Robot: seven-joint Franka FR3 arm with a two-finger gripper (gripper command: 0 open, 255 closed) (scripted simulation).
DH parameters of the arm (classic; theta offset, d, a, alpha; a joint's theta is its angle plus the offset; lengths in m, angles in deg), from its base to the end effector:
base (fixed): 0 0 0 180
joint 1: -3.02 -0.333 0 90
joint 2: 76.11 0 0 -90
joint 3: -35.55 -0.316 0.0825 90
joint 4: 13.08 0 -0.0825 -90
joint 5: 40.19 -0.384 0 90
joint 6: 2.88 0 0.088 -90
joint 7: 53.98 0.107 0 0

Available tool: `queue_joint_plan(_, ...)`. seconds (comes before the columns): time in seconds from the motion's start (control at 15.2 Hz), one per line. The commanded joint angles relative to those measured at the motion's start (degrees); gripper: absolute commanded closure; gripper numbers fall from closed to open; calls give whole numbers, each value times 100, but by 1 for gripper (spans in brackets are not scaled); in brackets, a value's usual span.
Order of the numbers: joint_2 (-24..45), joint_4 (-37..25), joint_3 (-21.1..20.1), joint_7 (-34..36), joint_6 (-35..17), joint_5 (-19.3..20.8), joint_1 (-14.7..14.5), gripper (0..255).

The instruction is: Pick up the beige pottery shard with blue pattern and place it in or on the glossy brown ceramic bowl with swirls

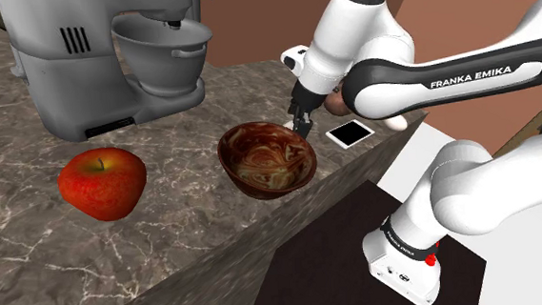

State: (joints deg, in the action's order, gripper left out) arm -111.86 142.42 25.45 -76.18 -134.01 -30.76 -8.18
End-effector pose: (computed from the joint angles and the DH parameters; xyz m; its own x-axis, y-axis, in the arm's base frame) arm 0.3421 0.1271 0.4287 0.6637 0.7450 0.0663 0.7020 -0.6511 0.2884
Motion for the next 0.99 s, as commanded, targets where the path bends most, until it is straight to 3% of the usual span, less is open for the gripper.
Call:
queue_joint_plan(0.0,0,0,0,0,0,0,0,255)
queue_joint_plan(0.59,0,1,0,0,-1,0,0,255)
queue_joint_plan(0.92,-158,-285,46,-109,436,-55,-34,255)
